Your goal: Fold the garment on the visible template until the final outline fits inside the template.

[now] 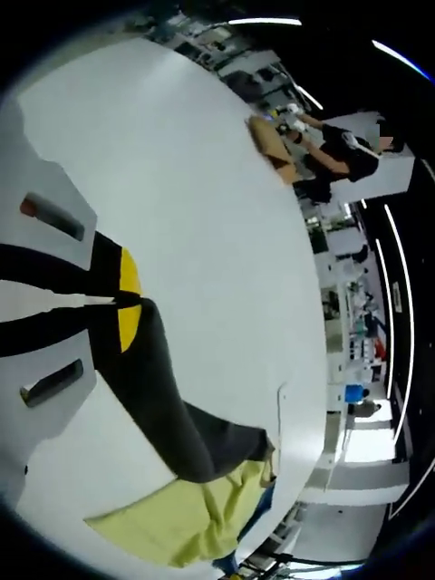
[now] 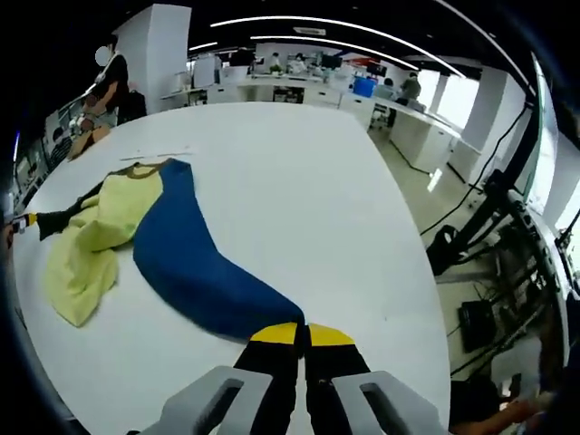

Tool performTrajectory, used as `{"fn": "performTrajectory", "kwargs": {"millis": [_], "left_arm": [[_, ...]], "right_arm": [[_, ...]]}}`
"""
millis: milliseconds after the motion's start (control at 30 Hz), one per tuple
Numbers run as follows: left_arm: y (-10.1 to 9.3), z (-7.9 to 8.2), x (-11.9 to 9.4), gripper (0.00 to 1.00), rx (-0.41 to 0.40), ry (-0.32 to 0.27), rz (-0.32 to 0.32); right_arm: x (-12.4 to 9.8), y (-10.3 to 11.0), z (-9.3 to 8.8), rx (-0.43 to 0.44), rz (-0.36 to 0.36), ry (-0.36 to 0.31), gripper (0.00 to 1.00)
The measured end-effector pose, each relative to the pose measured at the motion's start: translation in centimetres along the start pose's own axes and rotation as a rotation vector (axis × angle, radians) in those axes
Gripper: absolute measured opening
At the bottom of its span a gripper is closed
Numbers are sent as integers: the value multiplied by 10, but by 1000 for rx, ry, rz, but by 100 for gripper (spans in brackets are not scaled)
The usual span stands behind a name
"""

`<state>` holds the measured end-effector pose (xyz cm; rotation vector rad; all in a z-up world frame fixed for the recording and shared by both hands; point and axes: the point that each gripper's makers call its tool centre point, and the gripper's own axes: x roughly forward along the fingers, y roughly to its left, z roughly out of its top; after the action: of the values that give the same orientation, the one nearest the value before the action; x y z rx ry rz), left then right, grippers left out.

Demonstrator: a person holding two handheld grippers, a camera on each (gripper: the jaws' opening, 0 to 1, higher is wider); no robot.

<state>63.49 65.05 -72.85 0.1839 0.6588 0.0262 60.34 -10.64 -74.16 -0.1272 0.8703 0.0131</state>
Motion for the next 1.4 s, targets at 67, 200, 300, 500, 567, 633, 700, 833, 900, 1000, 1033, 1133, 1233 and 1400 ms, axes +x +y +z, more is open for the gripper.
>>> {"fn": "performTrajectory", "kwargs": {"millis": [67,200,300,500,567,633,700,833,900,1000,1033,1133,1233,1400], "left_arm": [[3,-2,4,0,5,14,9],[12,-3,9,0,2,30,42],[16,-3,12,0,4,39,55],[19,-1,17,0,27,60,78],[20,1,19,0,27,61,84],[21,1,20,0,32,65,87],[24,3,21,0,47,66,97],[29,4,24,0,87,77,118],[31,7,25,0,84,72,120],[35,12,29,0,114,70,135],[35,12,29,0,112,70,135],[35,13,30,0,109,67,136],[35,18,29,10,122,46,142],[21,31,25,24,146,-11,106]], "right_arm": [[4,-4,-1,-4,-13,14,0],[13,-19,0,-14,-52,28,0],[23,-34,3,-20,-86,43,0],[32,-60,6,-59,-134,64,0],[32,-65,7,-54,-146,63,0],[38,-73,11,-51,-158,70,0],[38,-74,11,-61,-168,67,0],[40,-81,10,-61,-192,71,0],[40,-83,10,-57,-207,66,0],[38,-82,10,-53,-216,64,0],[37,-81,10,-53,-216,63,0],[36,-77,10,-57,-201,60,0],[35,-75,8,-38,-187,57,0],[29,-76,14,-11,-184,11,12]]}}
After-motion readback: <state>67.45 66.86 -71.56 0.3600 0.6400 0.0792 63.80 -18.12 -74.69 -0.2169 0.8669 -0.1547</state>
